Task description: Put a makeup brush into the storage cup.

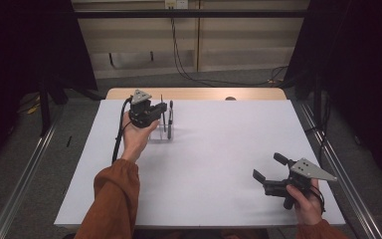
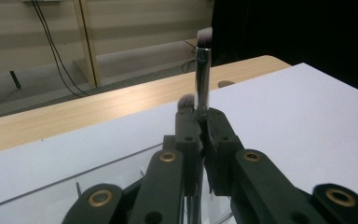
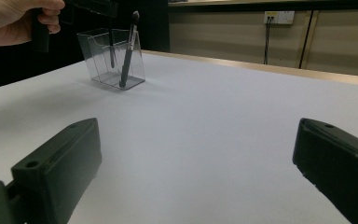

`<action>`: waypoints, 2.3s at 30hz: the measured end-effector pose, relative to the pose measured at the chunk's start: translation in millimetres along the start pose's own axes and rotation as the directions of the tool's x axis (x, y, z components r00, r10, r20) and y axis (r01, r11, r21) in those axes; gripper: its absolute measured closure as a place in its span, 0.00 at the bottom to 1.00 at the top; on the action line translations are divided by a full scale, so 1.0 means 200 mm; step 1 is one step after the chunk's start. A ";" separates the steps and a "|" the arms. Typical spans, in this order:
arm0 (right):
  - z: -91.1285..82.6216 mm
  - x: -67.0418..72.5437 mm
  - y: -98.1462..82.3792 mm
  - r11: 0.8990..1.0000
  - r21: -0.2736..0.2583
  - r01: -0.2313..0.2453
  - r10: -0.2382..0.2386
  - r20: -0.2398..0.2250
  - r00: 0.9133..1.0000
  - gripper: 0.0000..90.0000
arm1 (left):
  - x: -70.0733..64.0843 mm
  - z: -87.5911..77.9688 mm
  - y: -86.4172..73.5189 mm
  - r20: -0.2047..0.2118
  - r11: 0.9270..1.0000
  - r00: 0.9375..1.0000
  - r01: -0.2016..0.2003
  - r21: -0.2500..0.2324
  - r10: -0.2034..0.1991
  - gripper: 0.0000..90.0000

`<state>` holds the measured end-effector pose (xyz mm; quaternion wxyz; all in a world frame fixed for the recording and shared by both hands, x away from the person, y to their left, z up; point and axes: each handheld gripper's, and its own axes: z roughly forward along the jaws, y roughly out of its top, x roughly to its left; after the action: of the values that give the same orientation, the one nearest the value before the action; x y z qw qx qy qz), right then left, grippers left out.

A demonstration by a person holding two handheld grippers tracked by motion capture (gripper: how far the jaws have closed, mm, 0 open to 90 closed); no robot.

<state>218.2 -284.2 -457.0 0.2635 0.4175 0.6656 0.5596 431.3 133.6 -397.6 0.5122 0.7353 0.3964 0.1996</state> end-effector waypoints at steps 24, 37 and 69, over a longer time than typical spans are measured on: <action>0.00 0.00 0.00 1.000 0.004 -0.001 0.001 0.000 1.000 0.01 | 0.04 -0.01 -0.04 -0.015 1.000 1.000 0.010 0.009 -0.010 0.76; 0.00 -0.01 0.00 1.000 0.003 0.005 -0.005 0.010 1.000 0.00 | 0.05 -0.04 -0.04 -0.028 1.000 1.000 0.008 -0.028 -0.009 0.41; -0.03 -0.02 0.00 1.000 -0.017 0.004 -0.004 0.038 0.999 0.00 | 0.02 -0.26 -0.09 0.053 0.993 0.999 0.001 -0.115 0.005 0.03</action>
<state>215.4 -291.6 -456.5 0.2810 0.4245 0.6565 0.5566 390.7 171.6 -393.1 0.5636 0.7101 0.3698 0.2032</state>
